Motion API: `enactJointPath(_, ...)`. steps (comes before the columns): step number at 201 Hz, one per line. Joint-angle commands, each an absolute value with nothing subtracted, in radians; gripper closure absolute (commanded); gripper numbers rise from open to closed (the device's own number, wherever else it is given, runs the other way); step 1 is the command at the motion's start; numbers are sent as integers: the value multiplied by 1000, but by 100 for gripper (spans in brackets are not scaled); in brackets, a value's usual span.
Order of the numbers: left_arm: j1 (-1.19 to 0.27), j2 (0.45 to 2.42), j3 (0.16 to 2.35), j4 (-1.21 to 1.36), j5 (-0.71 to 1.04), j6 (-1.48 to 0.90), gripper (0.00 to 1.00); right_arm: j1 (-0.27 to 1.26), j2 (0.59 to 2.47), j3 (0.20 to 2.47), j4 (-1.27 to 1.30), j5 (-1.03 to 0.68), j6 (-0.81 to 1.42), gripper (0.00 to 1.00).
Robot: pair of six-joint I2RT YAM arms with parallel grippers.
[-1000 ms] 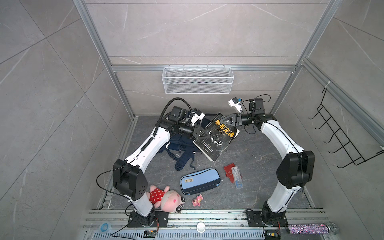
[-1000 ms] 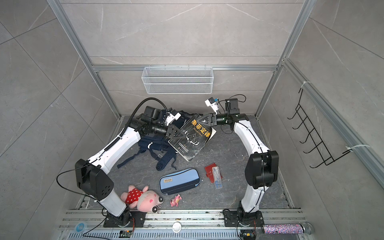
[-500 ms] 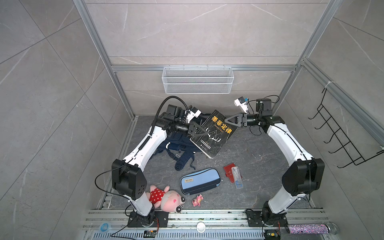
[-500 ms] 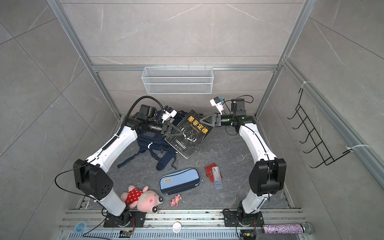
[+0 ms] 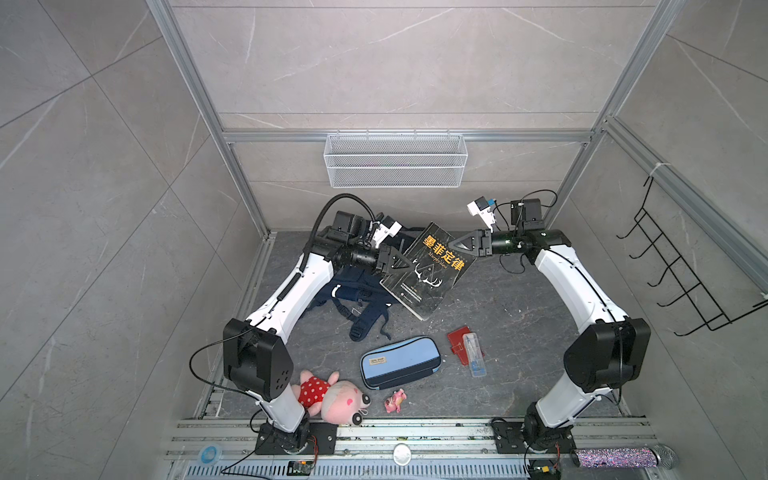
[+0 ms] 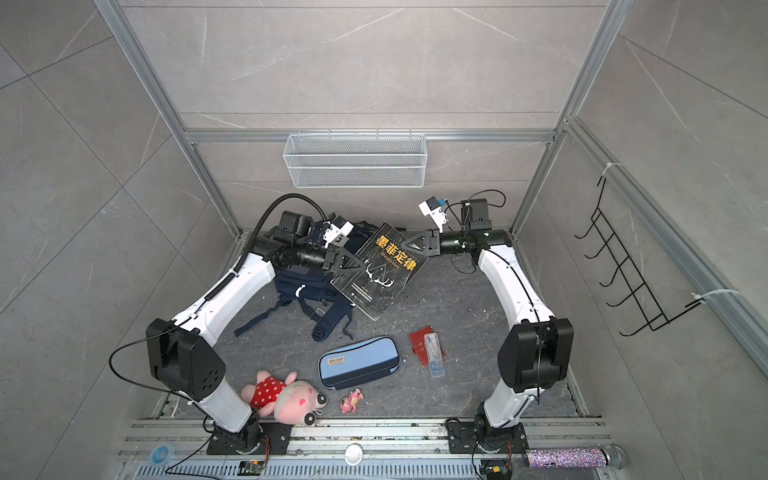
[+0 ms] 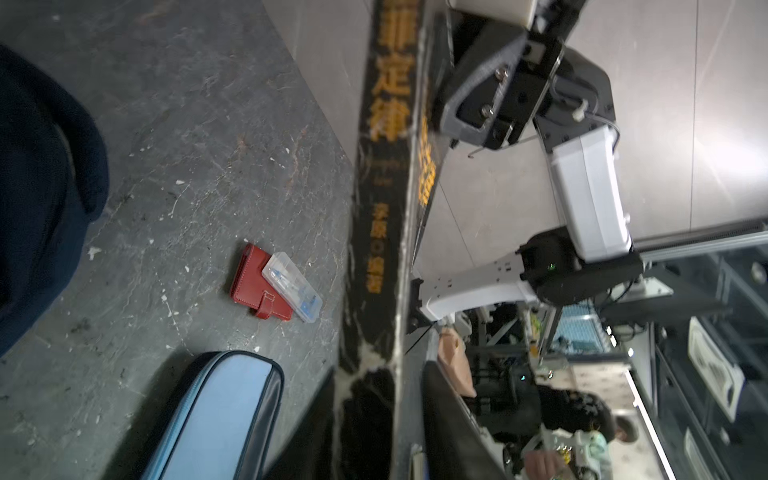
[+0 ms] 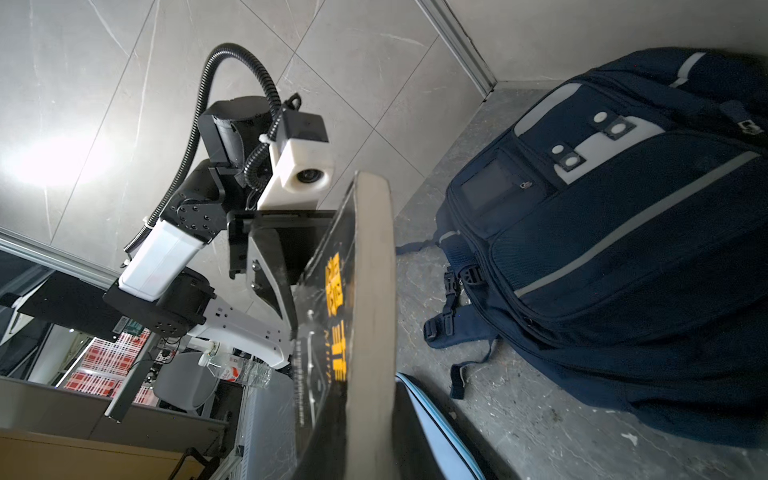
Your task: Pack the student bag
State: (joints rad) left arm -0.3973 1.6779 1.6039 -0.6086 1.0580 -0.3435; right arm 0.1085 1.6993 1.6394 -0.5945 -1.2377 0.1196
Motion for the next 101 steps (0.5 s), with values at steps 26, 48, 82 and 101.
enactJointPath(26, -366, 1784, 1783, -800, 583, -319, 22, -22, 1621, 1634, -564, -988, 212, 100)
enactJointPath(48, -423, 1900, 1926, -866, 382, -302, 24, -31, 1587, 1630, -586, -788, 260, 100)
enactJointPath(82, -469, 2104, 2117, -876, 218, -372, 29, -32, 1549, 1629, -664, -499, 393, 100)
enactJointPath(101, -513, 2219, 2244, -898, 126, -335, 29, -30, 1531, 1628, -703, -409, 445, 100)
